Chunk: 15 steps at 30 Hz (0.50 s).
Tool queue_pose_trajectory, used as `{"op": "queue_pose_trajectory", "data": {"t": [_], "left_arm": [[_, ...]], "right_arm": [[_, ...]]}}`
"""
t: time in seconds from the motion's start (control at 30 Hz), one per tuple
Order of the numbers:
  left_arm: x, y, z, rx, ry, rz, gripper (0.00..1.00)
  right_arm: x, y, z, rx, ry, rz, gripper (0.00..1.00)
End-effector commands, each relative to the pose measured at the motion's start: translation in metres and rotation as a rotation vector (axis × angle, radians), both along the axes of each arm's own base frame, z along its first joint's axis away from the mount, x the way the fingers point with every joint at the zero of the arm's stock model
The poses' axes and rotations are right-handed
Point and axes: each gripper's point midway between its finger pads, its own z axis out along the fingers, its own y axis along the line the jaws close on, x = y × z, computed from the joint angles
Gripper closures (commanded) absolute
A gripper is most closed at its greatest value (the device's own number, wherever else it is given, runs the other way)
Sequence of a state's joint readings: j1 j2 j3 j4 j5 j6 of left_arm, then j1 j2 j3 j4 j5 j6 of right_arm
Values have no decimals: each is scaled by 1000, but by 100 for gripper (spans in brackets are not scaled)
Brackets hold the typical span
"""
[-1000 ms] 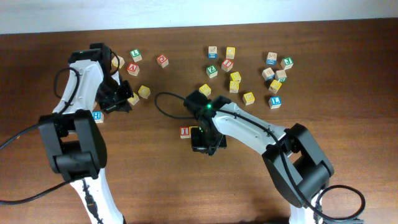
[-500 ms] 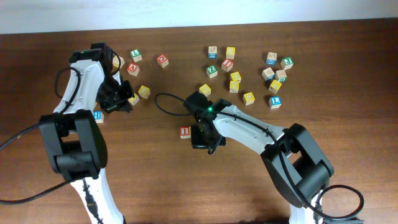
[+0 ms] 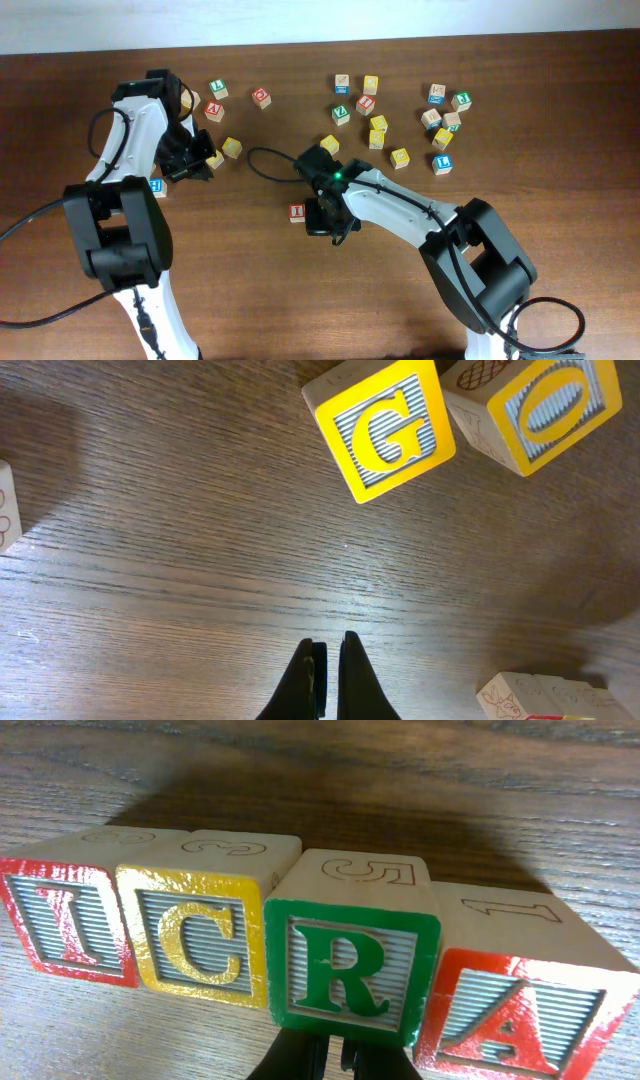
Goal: Spell out ICRA
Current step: 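Lift both grippers away from the aligned row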
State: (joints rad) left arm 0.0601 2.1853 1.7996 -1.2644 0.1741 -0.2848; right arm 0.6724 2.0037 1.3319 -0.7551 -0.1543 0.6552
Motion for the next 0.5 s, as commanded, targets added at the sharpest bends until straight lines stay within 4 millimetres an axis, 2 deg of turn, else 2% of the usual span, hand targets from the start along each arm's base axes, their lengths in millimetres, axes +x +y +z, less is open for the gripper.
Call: {"op": "queue_pose_trajectory", "data": {"t": [0.0,0.2,0.3,0.47], "left_arm": [[6,2,12,10,-33,13,100],[6,2,12,10,-33,13,100],[6,2,12,10,-34,13,100],[6,1,12,10,-34,12,100]], "right_arm": [[-1,0,-1,-10,-7,-1,96],[-9,-4,-2,-27,29,-1,96],[-18,-12,7,-67,82,0,96],[-8,-23,6,-139,23,-9,96]]}}
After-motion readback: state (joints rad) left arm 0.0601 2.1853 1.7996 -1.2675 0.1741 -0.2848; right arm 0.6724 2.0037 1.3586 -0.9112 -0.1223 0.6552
